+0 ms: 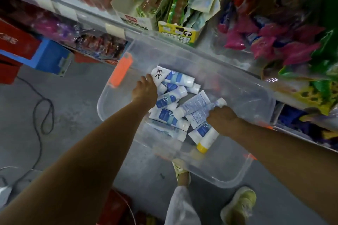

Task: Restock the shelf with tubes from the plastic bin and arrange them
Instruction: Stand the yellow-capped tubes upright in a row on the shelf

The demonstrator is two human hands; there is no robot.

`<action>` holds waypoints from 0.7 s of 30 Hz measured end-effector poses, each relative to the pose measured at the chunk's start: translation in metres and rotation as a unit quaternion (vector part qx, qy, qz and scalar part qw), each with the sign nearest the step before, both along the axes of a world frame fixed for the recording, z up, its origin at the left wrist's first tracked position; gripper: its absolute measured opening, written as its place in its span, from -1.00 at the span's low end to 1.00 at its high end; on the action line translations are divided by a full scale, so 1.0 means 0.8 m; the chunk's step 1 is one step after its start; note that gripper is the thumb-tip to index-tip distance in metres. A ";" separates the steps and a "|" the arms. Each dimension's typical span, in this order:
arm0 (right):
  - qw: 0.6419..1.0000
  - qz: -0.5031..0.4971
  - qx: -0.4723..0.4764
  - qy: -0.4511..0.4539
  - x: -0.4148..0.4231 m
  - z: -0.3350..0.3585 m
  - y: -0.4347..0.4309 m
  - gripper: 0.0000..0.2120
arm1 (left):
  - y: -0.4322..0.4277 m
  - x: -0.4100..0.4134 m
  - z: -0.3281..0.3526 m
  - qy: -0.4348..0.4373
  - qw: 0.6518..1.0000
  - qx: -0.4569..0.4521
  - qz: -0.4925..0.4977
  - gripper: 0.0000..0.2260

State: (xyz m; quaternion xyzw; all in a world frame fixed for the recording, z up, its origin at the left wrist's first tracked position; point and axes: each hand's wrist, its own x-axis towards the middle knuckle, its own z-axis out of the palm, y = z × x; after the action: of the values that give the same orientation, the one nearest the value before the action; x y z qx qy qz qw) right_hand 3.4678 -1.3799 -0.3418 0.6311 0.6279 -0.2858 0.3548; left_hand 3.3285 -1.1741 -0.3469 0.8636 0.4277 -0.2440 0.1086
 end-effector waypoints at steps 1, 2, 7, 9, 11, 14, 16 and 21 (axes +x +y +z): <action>1.000 -0.004 -0.005 0.001 0.001 0.006 0.001 -0.67 | 0.004 0.000 0.005 -0.013 0.999 -0.035 0.036 -0.38; 1.000 -0.012 -0.007 0.005 0.002 0.013 0.002 -0.66 | 0.006 0.000 0.013 -0.032 0.993 -0.072 0.090 -0.38; 0.987 -0.140 0.042 0.071 0.011 0.064 -0.004 -0.78 | -0.028 -0.017 0.073 -0.195 0.856 -0.251 0.408 -0.56; 0.970 -0.201 0.081 0.114 0.017 0.090 -0.009 -0.84 | -0.062 -0.023 0.102 -0.247 0.810 -0.295 0.442 -0.57; 0.946 -0.253 0.117 0.165 0.024 0.118 -0.018 -0.80 | -0.101 -0.025 0.130 -0.287 0.805 -0.296 0.426 -0.59; 0.902 -0.315 0.150 0.253 0.033 0.163 -0.041 -0.75 | -0.159 -0.021 0.167 -0.318 0.825 -0.277 0.376 -0.62; 0.873 -0.337 0.182 0.302 0.040 0.200 -0.060 -0.81 | -0.190 -0.017 0.189 -0.333 0.837 -0.276 0.336 -0.60; 0.802 -0.397 0.197 0.401 0.060 0.299 -0.131 -0.88 | -0.265 -0.004 0.271 -0.379 0.826 -0.319 0.269 -0.55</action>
State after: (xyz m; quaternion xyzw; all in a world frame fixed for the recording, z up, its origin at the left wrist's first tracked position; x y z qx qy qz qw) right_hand 3.5156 -1.4850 -0.1029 0.7104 0.4515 -0.4995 -0.2049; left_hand 3.3256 -1.3862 -0.1304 0.6562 0.4661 0.0185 0.5932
